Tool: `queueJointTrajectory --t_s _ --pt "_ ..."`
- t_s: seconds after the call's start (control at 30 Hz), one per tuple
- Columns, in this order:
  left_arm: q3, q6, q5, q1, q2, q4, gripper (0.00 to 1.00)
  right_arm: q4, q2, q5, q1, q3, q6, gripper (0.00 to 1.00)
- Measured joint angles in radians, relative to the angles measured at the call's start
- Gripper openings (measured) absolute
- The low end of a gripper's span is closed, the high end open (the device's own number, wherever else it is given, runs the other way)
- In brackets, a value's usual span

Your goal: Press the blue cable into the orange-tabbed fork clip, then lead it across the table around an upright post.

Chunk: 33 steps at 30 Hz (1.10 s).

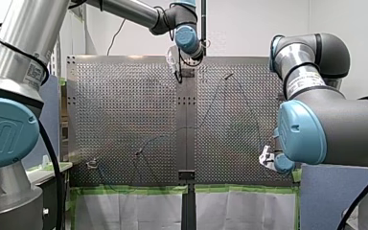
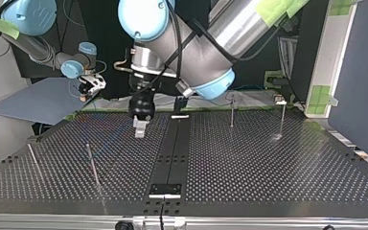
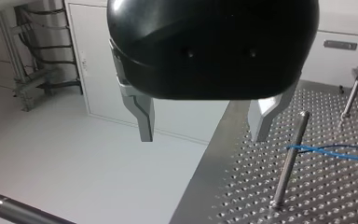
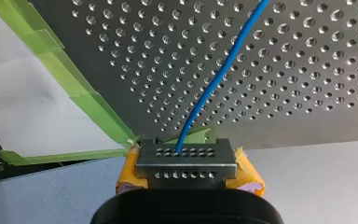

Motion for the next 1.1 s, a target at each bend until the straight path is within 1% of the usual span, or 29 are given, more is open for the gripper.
queueJointTrajectory --t_s 0.1,0.23,0.47,0.77,1.1 --pt "-0.028 -0.019 0.006 0.002 0.000 0.028 1.00 0.000 0.000 0.000 0.002 0.000 -0.001 0.00" --pt "-0.066 -0.033 0.007 0.003 0.000 0.066 1.00 0.000 0.000 -0.001 0.003 0.000 -0.003 0.00" --pt "-0.129 -0.043 0.003 0.004 0.000 0.129 1.00 0.000 0.000 -0.002 0.005 0.000 -0.005 0.00" --pt "-0.208 -0.052 -0.016 0.004 0.000 0.207 1.00 0.001 0.000 -0.002 0.007 0.000 -0.006 0.00" --pt "-0.299 -0.057 -0.018 0.005 0.000 0.298 1.00 0.002 0.000 -0.002 0.009 0.000 -0.009 0.00"
